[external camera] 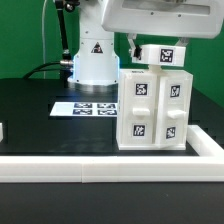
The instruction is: Assemble cabinet
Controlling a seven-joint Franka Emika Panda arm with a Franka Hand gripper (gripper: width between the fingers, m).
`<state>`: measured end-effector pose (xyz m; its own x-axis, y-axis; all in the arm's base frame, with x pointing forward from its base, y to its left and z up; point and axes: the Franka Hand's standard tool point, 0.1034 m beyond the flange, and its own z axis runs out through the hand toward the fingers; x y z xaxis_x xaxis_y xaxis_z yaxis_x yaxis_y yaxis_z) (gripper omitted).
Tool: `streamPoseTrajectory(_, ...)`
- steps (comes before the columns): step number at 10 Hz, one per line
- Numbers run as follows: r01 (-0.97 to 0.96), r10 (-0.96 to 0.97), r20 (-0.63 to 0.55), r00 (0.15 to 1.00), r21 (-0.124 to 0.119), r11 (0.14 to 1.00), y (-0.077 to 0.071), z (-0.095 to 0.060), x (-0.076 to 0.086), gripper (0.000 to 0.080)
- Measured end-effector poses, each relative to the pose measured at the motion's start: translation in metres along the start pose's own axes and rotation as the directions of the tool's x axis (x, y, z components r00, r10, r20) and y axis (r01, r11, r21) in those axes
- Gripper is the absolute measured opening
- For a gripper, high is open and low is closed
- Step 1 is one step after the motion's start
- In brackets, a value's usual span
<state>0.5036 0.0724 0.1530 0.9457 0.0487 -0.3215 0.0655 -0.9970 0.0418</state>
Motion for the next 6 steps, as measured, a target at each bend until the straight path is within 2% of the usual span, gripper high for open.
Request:
streamPoseTrajectory(2,0.0,0.0,0.0,1.0,0.0,1.0,0.0,0.0,0.0,0.0757)
streamPoseTrajectory(3,0.002,-0.002,-0.002,1.0,0.001,1.0,0.001,-0.001,0.0,0.0787)
streamPoseTrajectory(5,0.013,-0.012,-0.046,0.999,0.016,1.0,0.009,-0.023,-0.001,0.0796)
streamPoseTrajectory(6,0.013,-0.01,-0.115,0.993,0.023,1.0,0.008,-0.032,0.001,0.0797)
